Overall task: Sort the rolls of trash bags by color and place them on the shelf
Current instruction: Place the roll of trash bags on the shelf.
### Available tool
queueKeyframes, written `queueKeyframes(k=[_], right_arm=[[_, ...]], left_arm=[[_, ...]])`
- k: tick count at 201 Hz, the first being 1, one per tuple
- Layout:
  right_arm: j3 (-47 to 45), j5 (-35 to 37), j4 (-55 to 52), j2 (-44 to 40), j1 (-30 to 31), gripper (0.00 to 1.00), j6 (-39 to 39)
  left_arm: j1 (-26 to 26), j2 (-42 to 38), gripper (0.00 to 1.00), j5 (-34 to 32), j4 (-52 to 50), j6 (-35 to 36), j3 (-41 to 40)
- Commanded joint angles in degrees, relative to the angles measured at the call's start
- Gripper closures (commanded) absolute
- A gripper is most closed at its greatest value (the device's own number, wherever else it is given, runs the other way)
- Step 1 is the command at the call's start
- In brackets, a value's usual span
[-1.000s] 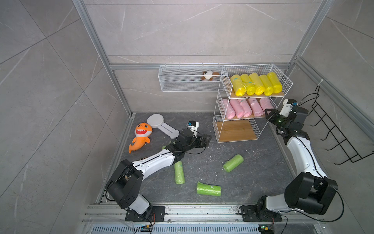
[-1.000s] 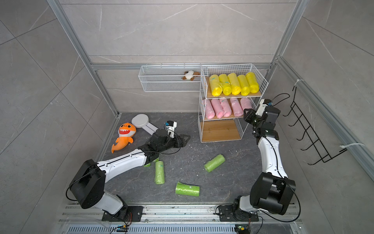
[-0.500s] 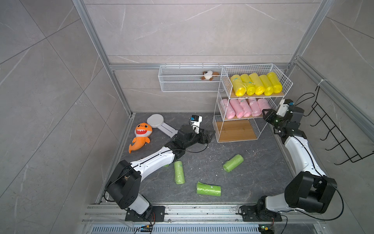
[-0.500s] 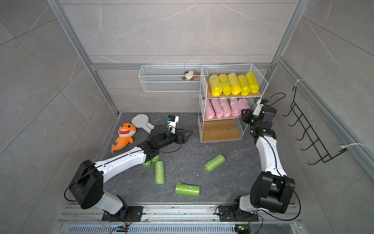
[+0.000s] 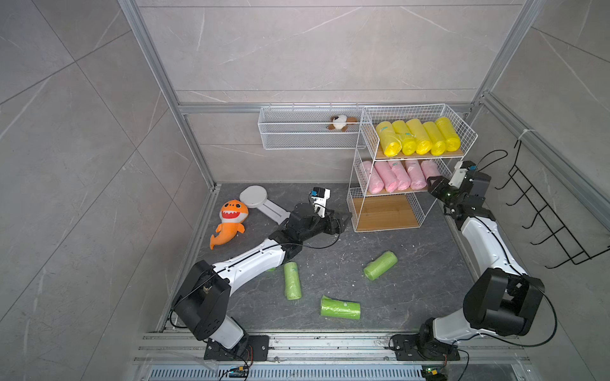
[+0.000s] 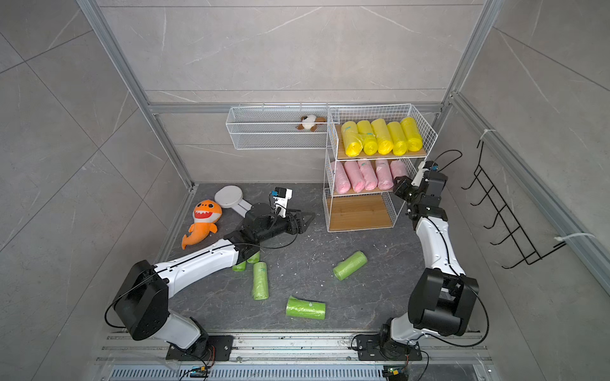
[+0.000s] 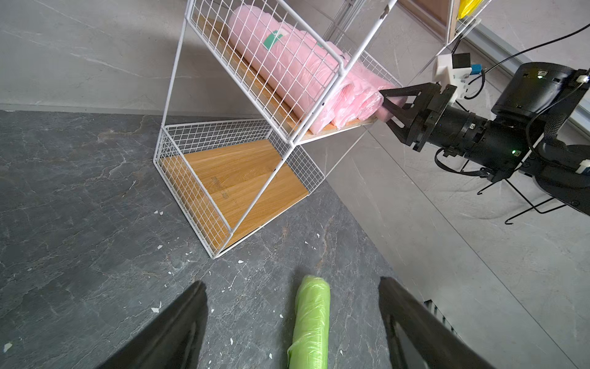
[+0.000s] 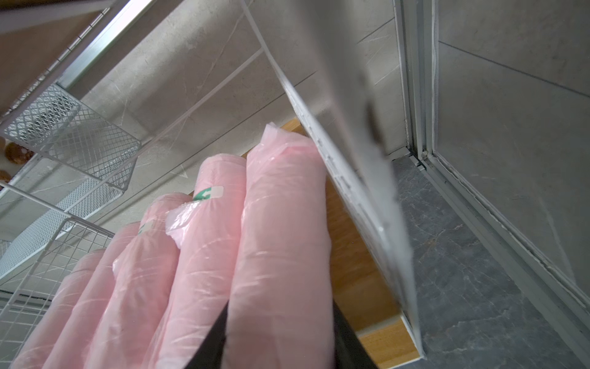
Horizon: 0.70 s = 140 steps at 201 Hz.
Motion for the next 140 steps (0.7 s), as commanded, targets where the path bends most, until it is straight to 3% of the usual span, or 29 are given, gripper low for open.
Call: queueKeyframes(k=[1,140], right_arm=[[2.2,0.9,2.9,1.5,0.2,0.6,1.6],[-1.9,3.8,2.4,-3.8,-0.3,0.42,1.5]], left_arm=[[-0.2,-1.9,0.14,0.6,3.3,-0.4,-0.1],[-0.2,-3.4,0.14,0.2,3.4,-1.3,-2.1]])
